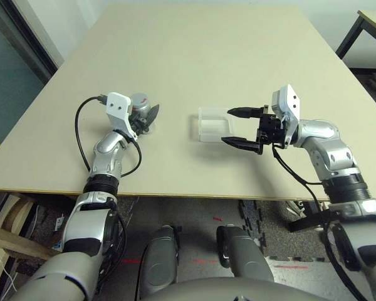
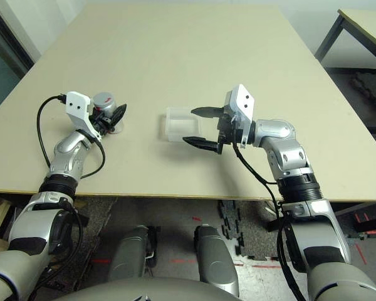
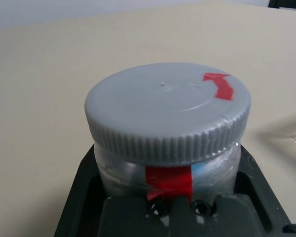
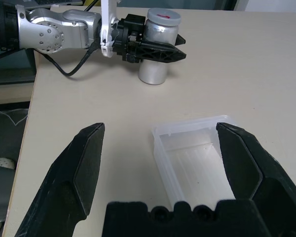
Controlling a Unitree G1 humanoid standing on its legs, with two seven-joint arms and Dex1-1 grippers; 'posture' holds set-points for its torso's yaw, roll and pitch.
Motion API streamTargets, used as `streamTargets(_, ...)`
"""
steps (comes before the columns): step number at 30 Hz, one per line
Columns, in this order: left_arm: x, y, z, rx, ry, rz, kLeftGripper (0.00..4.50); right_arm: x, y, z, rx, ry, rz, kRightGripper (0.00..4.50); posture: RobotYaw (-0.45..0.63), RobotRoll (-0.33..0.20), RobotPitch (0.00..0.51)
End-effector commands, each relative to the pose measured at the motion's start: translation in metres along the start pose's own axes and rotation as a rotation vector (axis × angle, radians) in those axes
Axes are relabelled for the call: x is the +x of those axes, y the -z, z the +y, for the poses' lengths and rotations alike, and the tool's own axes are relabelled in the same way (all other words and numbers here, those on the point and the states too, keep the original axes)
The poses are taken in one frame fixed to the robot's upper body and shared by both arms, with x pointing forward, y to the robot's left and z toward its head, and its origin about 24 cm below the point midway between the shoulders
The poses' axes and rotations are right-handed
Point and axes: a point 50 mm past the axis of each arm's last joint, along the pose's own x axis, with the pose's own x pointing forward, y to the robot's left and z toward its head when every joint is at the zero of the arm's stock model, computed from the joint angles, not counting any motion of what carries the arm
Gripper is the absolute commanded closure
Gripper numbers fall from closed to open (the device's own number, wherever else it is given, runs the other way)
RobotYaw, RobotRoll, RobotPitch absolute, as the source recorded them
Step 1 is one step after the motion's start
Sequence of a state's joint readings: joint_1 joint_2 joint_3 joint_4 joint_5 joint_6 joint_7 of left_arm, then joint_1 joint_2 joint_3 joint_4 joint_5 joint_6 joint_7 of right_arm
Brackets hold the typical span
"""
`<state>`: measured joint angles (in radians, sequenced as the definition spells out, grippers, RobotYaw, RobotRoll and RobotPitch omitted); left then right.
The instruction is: Pour the medicine from the bottle into the box.
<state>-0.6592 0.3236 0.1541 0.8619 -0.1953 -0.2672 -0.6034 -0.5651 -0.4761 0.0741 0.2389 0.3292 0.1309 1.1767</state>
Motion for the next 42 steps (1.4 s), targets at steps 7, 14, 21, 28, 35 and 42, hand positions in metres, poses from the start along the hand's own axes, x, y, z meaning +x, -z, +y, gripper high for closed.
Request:
streamTargets(7,0.010,-0.029,-0.025,-0.099,0.318,0.002,1.89,0.012,-0.035,-0.020,0.110,0.022,-0.078,0.00,-0.15,0.000,0.085)
streamTargets(14,0.017,-0.052,-0.044,-0.155,0.496,0.012,1.89,0.039,-0.055,-0.031,0.164,-0.011,-0.104,0.00,-0.15,0.000,0.074)
streamTargets(21,0.022,-0.061,-0.056,-0.140,0.596,0.028,1.89,0.063,-0.063,-0.033,0.166,-0.066,-0.102,0.00,-0.15,0.000,0.070)
streamTargets(28,0.025,-0.065,-0.060,-0.098,0.641,0.042,1.89,0.081,-0.064,-0.029,0.162,-0.117,-0.090,0.00,-0.15,0.000,0.070)
streamTargets(35,0.026,-0.065,-0.068,-0.058,0.686,0.046,1.89,0.094,-0.063,-0.027,0.166,-0.146,-0.084,0.00,-0.15,0.000,0.070)
streamTargets(42,0.027,-0.063,-0.072,-0.041,0.698,0.042,1.89,0.103,-0.059,-0.027,0.168,-0.142,-0.080,0.00,-0.14,0.000,0.070)
